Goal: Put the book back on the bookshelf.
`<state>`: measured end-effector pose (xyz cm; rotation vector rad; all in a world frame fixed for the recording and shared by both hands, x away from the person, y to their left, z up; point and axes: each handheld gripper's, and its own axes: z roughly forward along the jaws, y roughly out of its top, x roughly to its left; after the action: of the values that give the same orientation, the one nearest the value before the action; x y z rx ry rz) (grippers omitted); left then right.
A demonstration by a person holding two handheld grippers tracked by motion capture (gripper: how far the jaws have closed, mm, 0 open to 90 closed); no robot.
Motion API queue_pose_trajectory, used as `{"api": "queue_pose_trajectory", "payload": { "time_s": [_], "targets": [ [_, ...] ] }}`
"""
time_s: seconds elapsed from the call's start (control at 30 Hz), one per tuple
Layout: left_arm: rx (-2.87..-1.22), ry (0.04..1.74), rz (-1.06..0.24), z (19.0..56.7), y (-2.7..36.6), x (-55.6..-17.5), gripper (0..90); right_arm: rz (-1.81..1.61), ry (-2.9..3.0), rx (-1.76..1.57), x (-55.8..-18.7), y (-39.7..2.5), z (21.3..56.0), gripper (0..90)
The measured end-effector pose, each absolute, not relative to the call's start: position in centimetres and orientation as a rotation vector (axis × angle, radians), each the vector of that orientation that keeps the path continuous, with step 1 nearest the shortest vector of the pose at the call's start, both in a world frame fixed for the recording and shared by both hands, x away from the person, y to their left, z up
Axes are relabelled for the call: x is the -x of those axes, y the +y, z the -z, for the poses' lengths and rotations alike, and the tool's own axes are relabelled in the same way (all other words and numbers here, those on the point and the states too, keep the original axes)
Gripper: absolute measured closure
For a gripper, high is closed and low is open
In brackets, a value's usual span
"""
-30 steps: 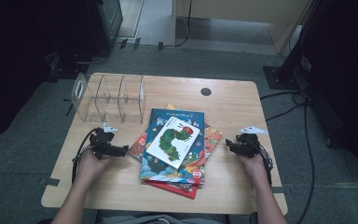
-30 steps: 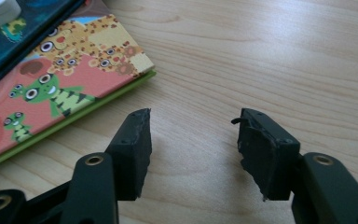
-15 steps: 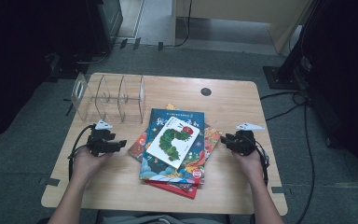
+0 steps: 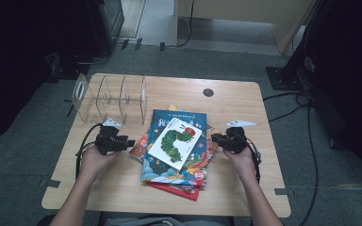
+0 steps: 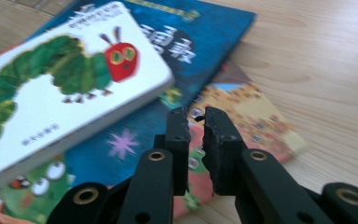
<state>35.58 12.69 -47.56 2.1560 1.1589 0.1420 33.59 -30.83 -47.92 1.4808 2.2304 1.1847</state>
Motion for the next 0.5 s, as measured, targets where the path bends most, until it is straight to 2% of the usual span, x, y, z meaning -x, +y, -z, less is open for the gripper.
{"api": "queue_pose_trajectory", "payload": {
  "time_s": [0.1, 0.17, 0.3, 0.43, 0.5],
  "targets": [
    [-2.192, 1.121, -0.150, 47.3, 12.0, -35.7, 65.9, -1.179, 2.256, -1.428, -34.0, -29.4, 47.5, 88.2],
    [-2.195, 1.113, -0.143, 47.2, 11.8, -35.8, 67.2, -1.182, 2.254, -1.416, -34.1, -29.0, 47.3, 89.9],
    [-2.187, 1.107, -0.143, 47.1, 11.4, -36.0, 67.6, -1.201, 2.245, -1.417, -34.0, -28.7, 47.2, 90.0],
    [-2.173, 1.097, -0.114, 46.8, 11.0, -36.0, 77.8, -1.211, 2.254, -1.408, -33.3, -28.2, 47.6, 90.0],
    [-2.170, 1.084, -0.095, 46.7, 10.9, -36.0, 78.4, -1.208, 2.257, -1.402, -33.3, -28.0, 47.8, 89.9]
  ]
}}
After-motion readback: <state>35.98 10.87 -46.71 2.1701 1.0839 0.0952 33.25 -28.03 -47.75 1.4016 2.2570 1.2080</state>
